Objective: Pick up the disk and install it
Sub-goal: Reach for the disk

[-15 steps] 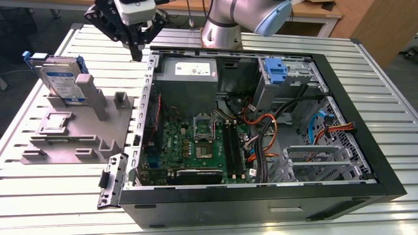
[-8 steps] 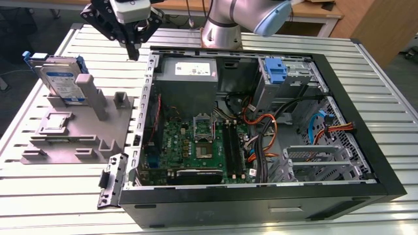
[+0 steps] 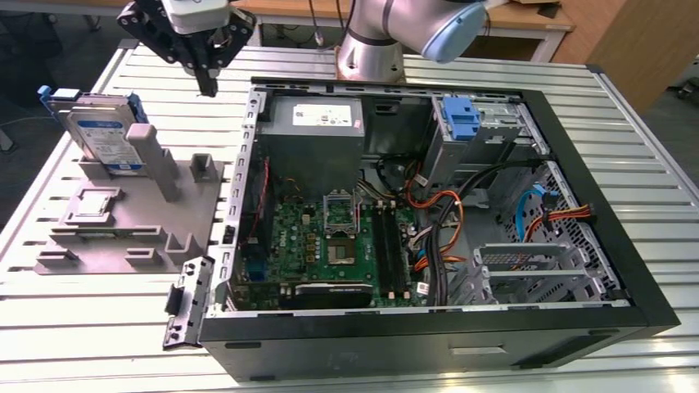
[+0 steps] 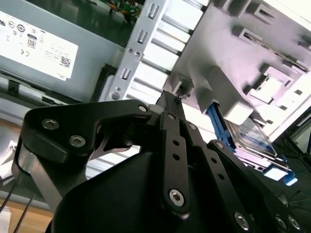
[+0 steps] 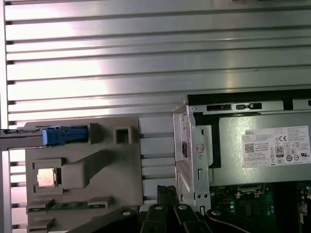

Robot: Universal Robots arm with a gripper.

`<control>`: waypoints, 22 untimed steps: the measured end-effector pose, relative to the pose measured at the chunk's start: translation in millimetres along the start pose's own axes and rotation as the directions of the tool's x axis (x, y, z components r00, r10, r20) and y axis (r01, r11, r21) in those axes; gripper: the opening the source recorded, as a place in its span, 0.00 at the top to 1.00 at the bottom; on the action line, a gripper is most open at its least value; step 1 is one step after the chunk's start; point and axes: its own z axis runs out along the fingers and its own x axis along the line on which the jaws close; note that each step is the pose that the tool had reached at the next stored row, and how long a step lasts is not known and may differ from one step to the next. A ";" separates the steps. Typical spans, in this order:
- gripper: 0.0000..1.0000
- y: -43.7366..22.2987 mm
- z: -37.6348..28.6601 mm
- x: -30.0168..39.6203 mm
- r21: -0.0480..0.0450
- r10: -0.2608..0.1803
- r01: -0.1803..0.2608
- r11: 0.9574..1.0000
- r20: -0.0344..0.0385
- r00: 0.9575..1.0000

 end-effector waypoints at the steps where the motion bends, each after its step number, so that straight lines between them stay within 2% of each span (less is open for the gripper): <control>1: 0.90 -0.2 0.0 3.2 -0.001 0.000 0.000 1.000 0.000 1.000; 4: 0.90 -1.0 0.5 13.5 -0.002 0.000 0.000 1.000 -0.002 1.000; 8: 0.90 -1.8 0.7 31.5 -0.002 0.000 0.000 1.000 -0.002 1.000; 12: 0.90 -0.5 1.0 43.2 -0.003 0.000 0.000 1.000 -0.002 1.000; 17: 0.90 6.1 1.7 46.8 -0.003 0.000 0.000 1.000 -0.002 1.000; 22: 0.90 6.4 1.8 46.9 -0.003 0.000 0.000 1.000 -0.002 1.000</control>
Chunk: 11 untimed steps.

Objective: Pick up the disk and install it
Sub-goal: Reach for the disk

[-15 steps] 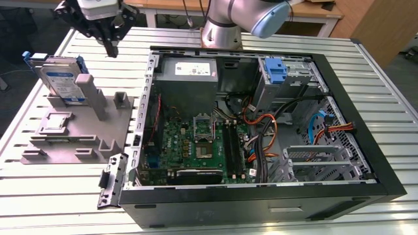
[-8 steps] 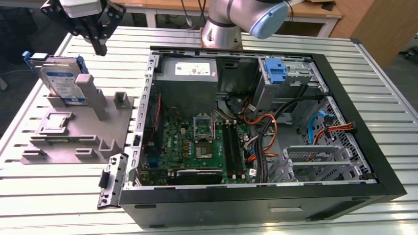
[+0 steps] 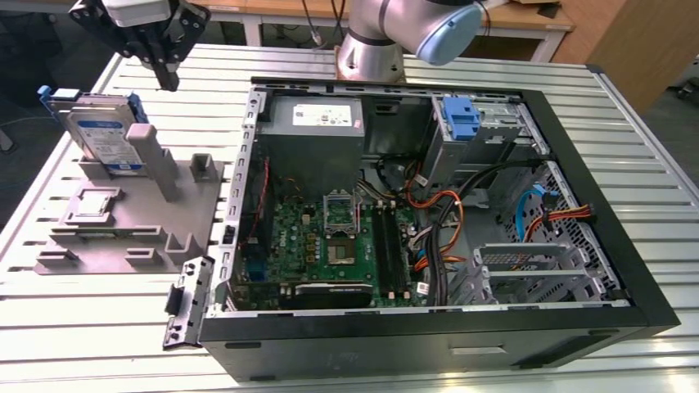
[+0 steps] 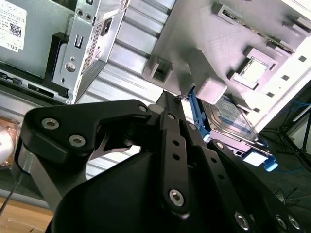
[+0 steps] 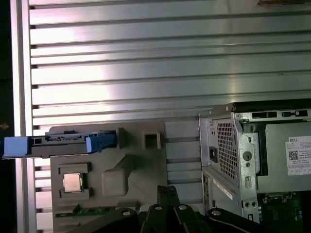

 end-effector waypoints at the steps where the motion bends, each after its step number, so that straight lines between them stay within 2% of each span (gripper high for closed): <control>1: 0.90 0.0 0.0 0.0 0.000 0.000 0.000 1.000 0.000 1.000; 6: 0.90 1.0 0.0 0.1 0.000 0.000 0.000 1.000 0.000 1.000; 11: 0.90 5.7 0.3 1.6 0.000 0.000 0.000 1.000 0.000 1.000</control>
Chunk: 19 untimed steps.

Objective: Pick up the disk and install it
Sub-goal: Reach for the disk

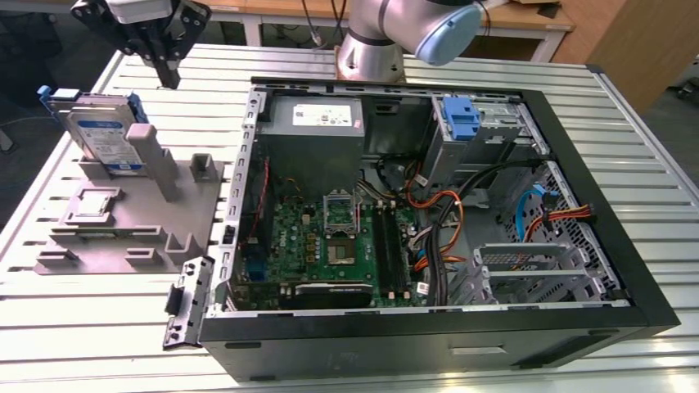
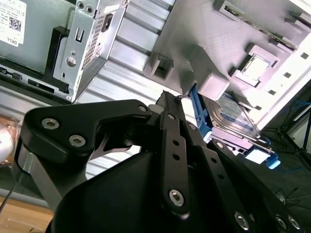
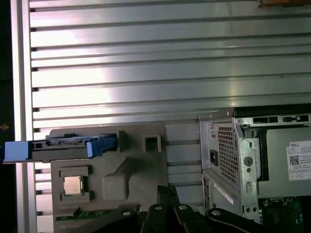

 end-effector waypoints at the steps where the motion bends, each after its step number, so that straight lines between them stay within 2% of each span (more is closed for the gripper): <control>1: 0.90 0.5 0.0 1.5 0.000 0.000 0.000 1.000 0.000 1.000; 10: 0.90 1.8 1.0 21.3 0.000 0.000 0.000 1.000 0.000 1.000; 19: 0.90 5.9 2.8 51.8 0.000 0.000 0.000 1.000 -0.003 1.000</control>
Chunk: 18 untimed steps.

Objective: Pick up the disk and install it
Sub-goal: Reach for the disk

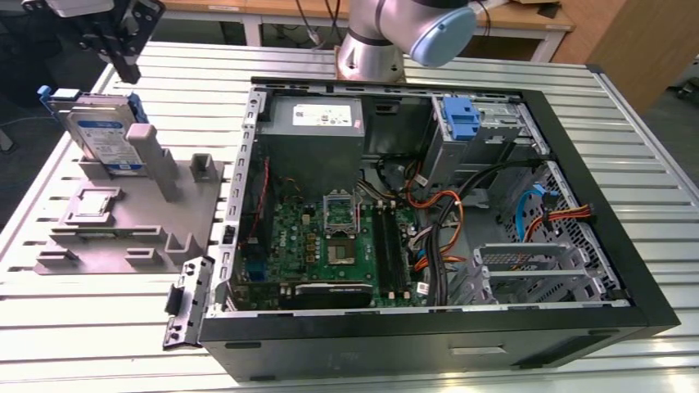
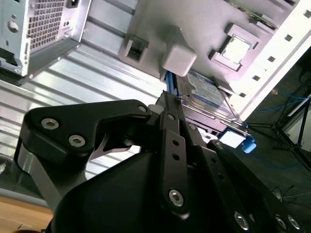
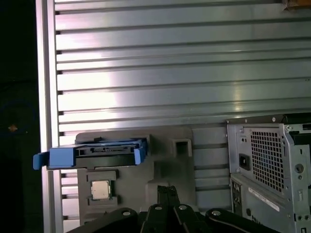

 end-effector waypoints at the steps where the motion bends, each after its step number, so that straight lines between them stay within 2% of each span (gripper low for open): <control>1: 0.90 0.4 0.3 3.4 0.000 0.000 0.000 1.000 -0.001 1.000; 13: 0.90 9.4 7.6 47.0 0.000 0.000 0.000 1.000 -0.003 1.000; 18: 0.90 12.0 12.1 69.3 0.000 0.000 0.000 1.000 -0.006 1.000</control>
